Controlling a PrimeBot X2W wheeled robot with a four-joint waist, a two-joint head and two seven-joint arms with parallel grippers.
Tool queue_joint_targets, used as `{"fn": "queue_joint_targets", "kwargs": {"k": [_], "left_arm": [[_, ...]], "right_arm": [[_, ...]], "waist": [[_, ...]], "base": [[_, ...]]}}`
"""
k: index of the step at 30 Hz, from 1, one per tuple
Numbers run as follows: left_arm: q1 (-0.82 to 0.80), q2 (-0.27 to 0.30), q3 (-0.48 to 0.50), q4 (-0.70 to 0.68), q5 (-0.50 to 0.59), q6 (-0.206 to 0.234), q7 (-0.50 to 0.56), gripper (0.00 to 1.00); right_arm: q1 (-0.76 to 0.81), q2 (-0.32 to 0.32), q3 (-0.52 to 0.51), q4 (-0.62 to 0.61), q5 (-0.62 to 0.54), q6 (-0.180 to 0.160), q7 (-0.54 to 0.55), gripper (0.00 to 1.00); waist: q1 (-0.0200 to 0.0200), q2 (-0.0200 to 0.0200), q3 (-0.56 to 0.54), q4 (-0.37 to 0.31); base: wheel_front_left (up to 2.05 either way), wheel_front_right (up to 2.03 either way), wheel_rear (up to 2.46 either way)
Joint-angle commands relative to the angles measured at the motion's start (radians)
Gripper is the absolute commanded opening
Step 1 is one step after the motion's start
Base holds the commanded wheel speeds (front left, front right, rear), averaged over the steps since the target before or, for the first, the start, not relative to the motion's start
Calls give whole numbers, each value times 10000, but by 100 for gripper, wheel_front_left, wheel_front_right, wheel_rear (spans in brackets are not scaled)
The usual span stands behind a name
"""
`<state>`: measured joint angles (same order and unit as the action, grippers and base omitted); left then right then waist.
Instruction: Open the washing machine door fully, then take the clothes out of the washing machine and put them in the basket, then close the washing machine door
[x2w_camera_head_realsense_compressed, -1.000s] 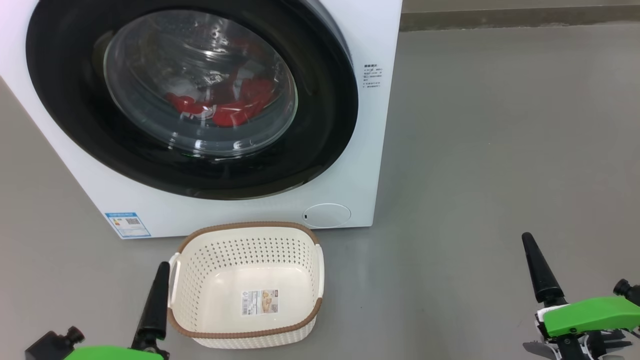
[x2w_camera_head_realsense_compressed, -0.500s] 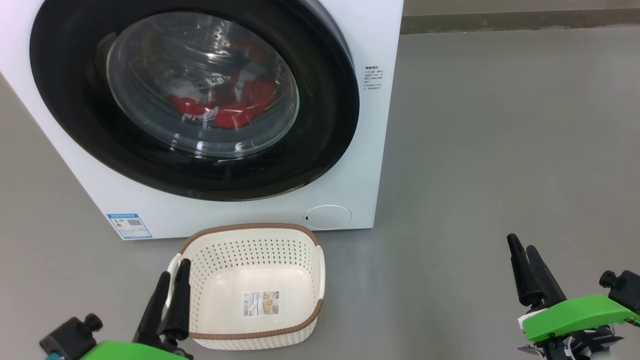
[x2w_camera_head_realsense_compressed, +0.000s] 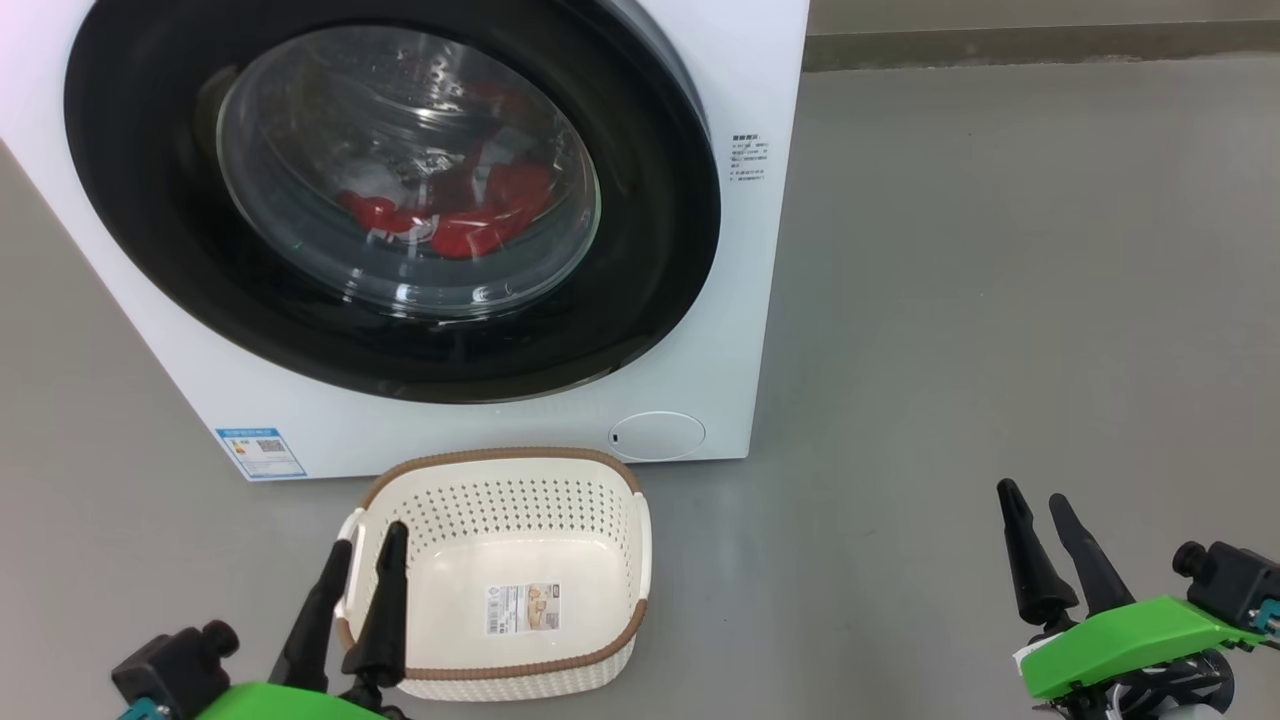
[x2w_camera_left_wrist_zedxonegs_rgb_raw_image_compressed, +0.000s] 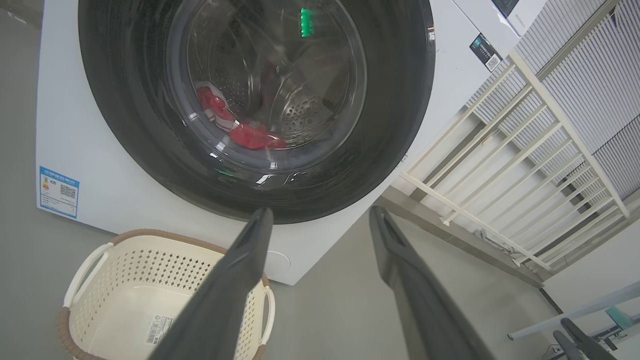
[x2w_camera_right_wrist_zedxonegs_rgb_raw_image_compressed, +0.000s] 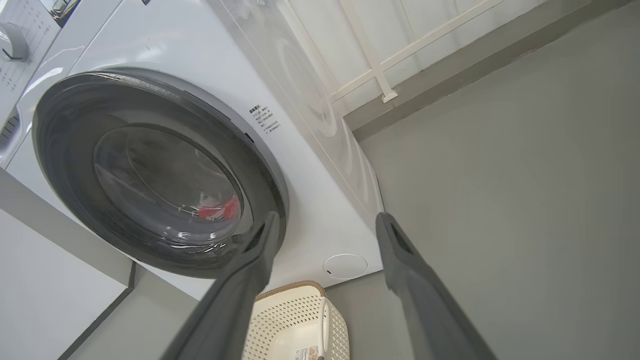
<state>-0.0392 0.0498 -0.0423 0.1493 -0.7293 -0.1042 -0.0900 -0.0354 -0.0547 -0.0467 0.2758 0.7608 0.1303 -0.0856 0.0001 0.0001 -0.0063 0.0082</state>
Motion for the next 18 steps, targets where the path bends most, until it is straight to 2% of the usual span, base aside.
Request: {"fn": "queue_joint_targets", "kwargs": {"k": [1,18], "left_arm": [[-141,162,121,-299,387,76,-133,100],[-45,159,-79,103,2413,428,-635,100]], "right_arm": [[-305,-117,183,-206,-419,2,-179,100],[-263,-18,289,134,-2571,3,-681,100]], "waist": [[-1,-1,-3,1],[-1,-1,-57,14]], "base": [[0,0,0],[0,0,0]]}}
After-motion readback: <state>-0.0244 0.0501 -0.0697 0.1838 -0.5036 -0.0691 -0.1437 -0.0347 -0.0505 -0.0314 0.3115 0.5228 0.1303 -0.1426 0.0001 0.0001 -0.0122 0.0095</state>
